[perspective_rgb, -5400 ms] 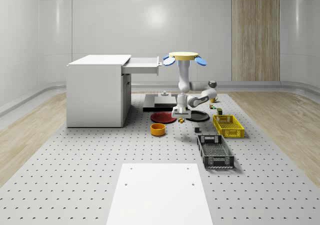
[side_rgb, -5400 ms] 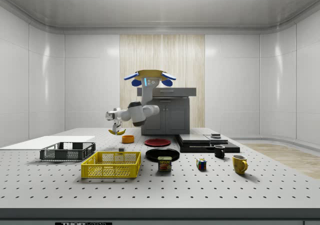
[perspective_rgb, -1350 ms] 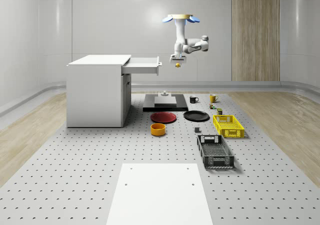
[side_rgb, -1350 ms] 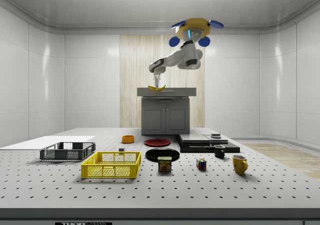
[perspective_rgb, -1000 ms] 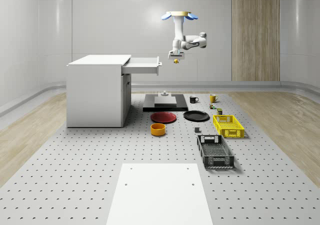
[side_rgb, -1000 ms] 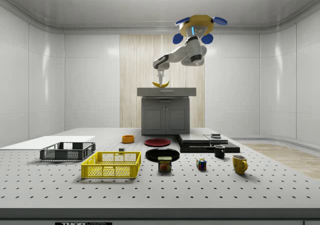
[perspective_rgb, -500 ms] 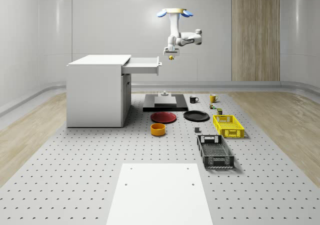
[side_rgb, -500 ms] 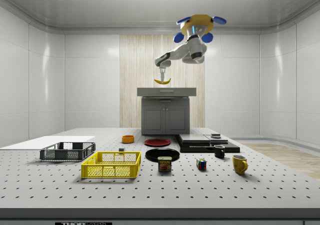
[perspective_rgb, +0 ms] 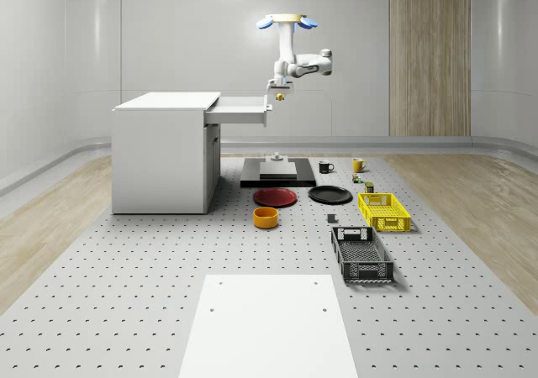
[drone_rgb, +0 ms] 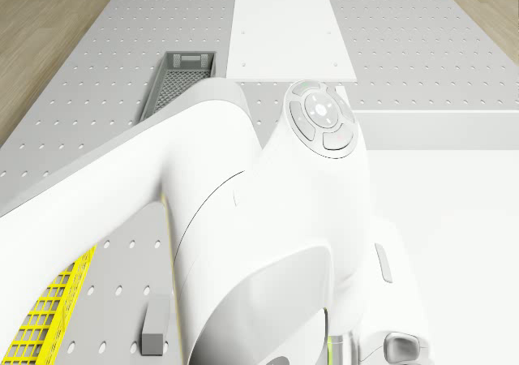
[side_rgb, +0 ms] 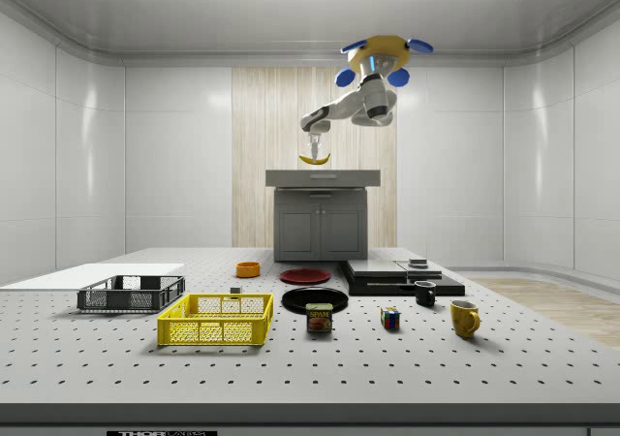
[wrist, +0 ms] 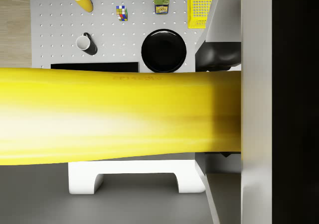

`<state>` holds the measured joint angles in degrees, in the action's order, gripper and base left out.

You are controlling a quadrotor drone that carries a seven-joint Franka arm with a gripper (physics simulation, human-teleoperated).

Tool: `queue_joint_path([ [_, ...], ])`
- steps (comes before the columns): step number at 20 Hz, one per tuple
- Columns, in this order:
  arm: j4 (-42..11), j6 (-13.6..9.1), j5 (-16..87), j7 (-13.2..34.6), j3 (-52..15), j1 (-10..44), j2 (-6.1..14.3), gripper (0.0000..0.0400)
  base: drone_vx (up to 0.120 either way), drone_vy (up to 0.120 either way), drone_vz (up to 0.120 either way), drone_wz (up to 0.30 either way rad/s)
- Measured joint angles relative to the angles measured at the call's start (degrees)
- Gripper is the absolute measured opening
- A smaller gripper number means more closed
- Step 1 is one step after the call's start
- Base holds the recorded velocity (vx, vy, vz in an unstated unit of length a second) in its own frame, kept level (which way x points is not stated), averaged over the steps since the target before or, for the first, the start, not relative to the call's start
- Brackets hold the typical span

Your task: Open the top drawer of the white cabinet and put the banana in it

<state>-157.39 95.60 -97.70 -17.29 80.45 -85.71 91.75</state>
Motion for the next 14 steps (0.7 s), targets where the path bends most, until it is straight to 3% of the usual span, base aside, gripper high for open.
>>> queue_joint_path([
  [10, 0.0, 0.0, 0.0, 0.0, 0.0, 0.0, 0.0, 0.0200, 0.000, -0.120, 0.000, 0.000],
  [14, 0.0, 0.0, 0.0, 0.0, 0.0, 0.0, 0.0, 0.0200, 0.000, -0.120, 0.040, 0.000],
])
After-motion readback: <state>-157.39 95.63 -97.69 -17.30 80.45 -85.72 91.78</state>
